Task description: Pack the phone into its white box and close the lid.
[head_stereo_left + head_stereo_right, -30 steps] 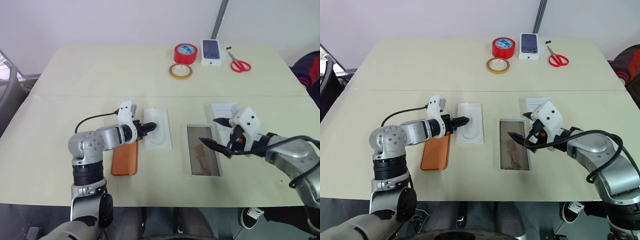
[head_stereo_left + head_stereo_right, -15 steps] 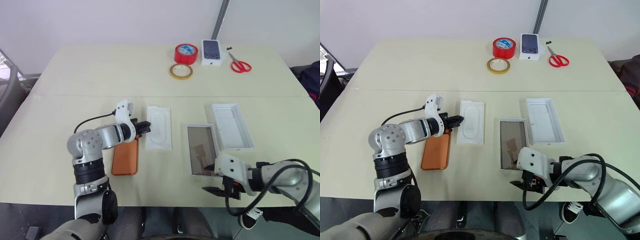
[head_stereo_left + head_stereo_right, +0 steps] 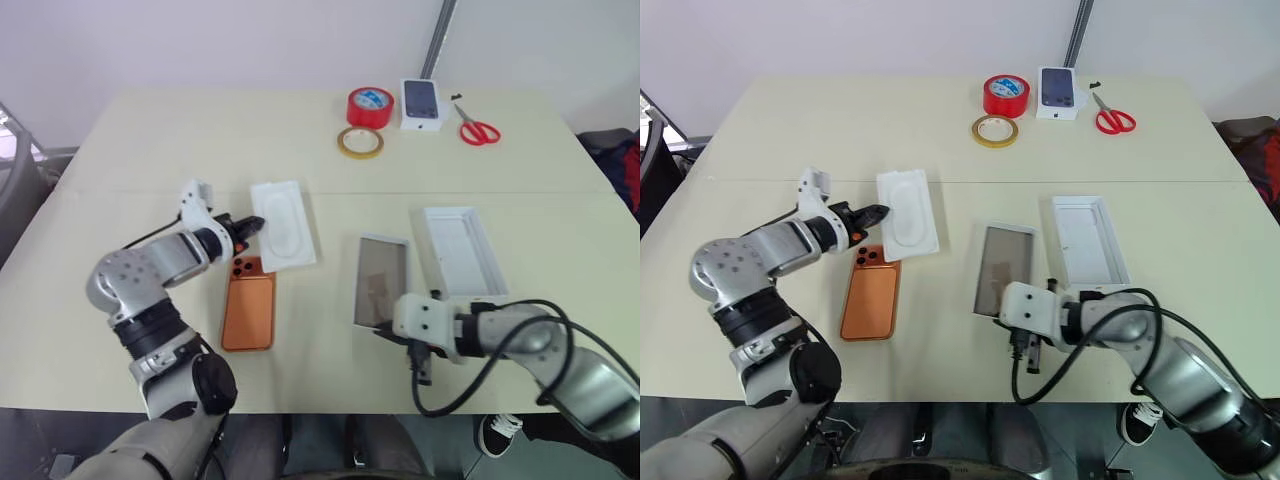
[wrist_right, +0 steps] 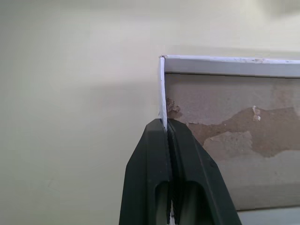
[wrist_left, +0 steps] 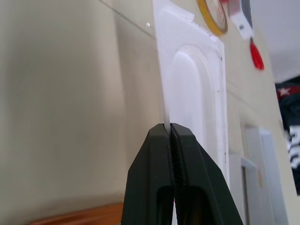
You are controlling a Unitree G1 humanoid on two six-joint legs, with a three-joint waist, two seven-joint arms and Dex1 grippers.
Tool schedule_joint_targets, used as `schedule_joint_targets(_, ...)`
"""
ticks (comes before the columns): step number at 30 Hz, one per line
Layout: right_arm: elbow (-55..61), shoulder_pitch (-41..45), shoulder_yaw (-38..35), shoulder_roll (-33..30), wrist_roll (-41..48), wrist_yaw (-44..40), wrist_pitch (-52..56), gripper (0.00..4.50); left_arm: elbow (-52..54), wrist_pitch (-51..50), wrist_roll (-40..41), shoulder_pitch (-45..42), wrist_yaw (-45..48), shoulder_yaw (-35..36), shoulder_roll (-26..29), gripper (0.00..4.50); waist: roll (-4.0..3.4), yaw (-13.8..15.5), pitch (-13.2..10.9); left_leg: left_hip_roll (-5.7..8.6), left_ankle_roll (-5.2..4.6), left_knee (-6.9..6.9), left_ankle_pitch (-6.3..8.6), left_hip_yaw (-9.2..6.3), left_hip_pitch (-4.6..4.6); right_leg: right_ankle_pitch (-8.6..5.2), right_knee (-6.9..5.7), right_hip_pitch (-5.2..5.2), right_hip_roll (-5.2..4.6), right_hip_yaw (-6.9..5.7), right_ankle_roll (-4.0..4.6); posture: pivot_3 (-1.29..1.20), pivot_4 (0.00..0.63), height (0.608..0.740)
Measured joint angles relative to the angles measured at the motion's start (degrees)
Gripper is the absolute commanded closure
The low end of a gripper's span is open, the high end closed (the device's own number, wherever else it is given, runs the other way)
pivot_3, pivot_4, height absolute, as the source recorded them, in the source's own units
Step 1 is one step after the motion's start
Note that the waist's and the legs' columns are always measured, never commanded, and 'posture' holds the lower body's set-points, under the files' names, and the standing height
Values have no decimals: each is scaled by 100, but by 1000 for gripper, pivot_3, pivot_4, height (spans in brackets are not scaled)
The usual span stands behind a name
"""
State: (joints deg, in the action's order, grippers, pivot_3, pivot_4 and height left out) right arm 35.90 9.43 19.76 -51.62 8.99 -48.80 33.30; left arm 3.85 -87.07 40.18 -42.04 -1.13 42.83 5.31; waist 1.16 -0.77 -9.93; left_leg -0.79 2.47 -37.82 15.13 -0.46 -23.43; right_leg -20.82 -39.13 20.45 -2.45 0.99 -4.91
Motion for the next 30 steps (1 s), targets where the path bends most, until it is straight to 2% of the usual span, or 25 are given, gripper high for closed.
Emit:
schedule_joint_targets(5, -738, 844, 758, 658, -600, -215, -526, 4470, -57, -75, -9, -156, -23, 199, 251, 4500, 7, 16, 1, 1, 2, -3, -1, -1, 0, 0, 0, -2, -5, -4, 0, 0, 150, 740)
schedule_joint_targets(9, -1183, 1190, 966, 1014, -857, -337, -856, 4470, -42, -171, -12, -164, -27, 197, 205, 4500, 16, 7, 6, -1, 5, -2, -2, -4, 1, 0, -3, -1, -5, -7, 0, 0, 150, 740)
schedule_joint_targets(12, -1400, 1344, 1027, 1243, -930, -382, -860, 3639, 34, -302, -12, -191, -48, 195, 46, 4500, 16, 1, 6, -1, 6, -1, -2, -4, 0, 0, -5, 1, -5, -7, 0, 0, 150, 740)
schedule_joint_targets(16, -1424, 1317, 877, 1286, -831, -447, -652, 1673, 222, -457, -13, -216, -61, 197, -123, 4500, 16, 27, 6, 3, 6, -3, -2, -4, -3, 0, -4, 1, -10, -7, 0, 0, 150, 740)
schedule_joint_targets(17, -1406, 1286, 745, 1282, -772, -438, -591, 1033, 277, -491, -9, -215, -70, 191, -190, 4500, 16, 36, 6, 4, 6, -4, -2, -4, -4, 1, -4, 0, -12, -7, -1, 0, 150, 740)
schedule_joint_targets(19, -1264, 1159, 200, 1188, -524, -426, -356, 88, 416, -493, 51, -193, -130, 74, -422, 4500, 17, 76, 5, 7, 6, -5, -1, -4, -5, 1, -3, -1, -15, -8, -1, 0, 150, 740)
schedule_joint_targets(22, -1000, 922, -726, 781, -83, -488, 67, 88, 658, -493, 217, -11, -283, -225, -814, 4500, 18, 121, 5, 7, 5, -5, 0, -3, -6, 1, -1, -2, -15, -7, -1, 0, 150, 740)
schedule_joint_targets(25, -840, 669, -1295, 526, 196, -559, 308, 88, 847, -493, 338, 246, -437, -490, -1046, 4500, 19, 127, 4, 6, 4, -2, 0, -2, -5, 1, -1, -2, -12, -4, -1, 0, 150, 740)
schedule_joint_targets(30, -763, 589, -1530, 523, 368, -510, 403, 88, 948, -493, 432, 424, -650, -810, -1254, 4500, 19, 97, 4, 3, 3, -3, 0, -1, -4, 1, -3, -1, -7, -2, -1, 0, 150, 740)
